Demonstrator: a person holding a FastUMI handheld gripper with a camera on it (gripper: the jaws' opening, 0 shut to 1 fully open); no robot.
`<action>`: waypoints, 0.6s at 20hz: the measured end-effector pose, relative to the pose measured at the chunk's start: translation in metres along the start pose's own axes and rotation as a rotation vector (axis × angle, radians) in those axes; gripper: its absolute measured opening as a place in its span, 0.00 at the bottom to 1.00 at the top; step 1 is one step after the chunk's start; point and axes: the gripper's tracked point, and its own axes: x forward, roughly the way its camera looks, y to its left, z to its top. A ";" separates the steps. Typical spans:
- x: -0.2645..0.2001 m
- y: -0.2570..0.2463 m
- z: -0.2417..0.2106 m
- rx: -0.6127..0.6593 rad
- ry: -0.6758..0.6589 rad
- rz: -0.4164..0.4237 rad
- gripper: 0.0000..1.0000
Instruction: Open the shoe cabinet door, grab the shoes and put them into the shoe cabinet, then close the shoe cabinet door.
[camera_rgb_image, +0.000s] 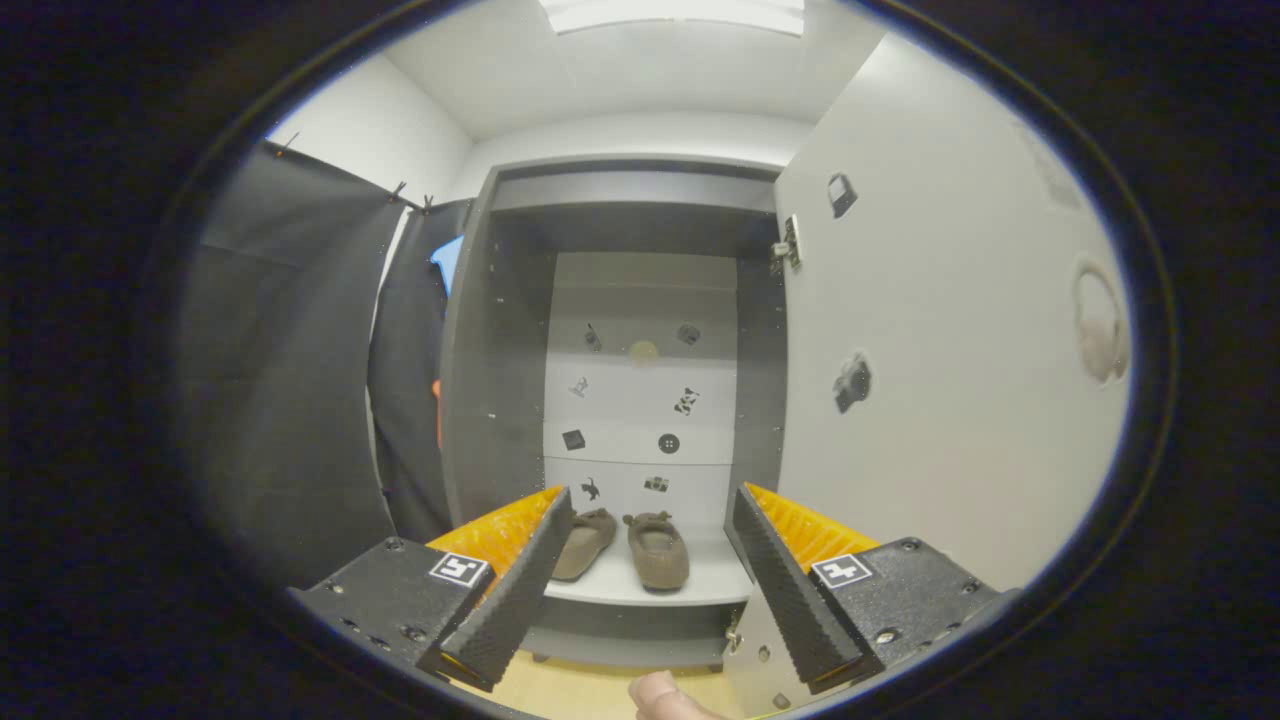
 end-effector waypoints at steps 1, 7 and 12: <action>-0.019 -0.004 0.003 -0.006 0.009 0.001 1.00; -0.124 -0.036 0.030 0.021 0.024 0.036 1.00; -0.200 -0.085 0.053 0.012 -0.021 0.044 1.00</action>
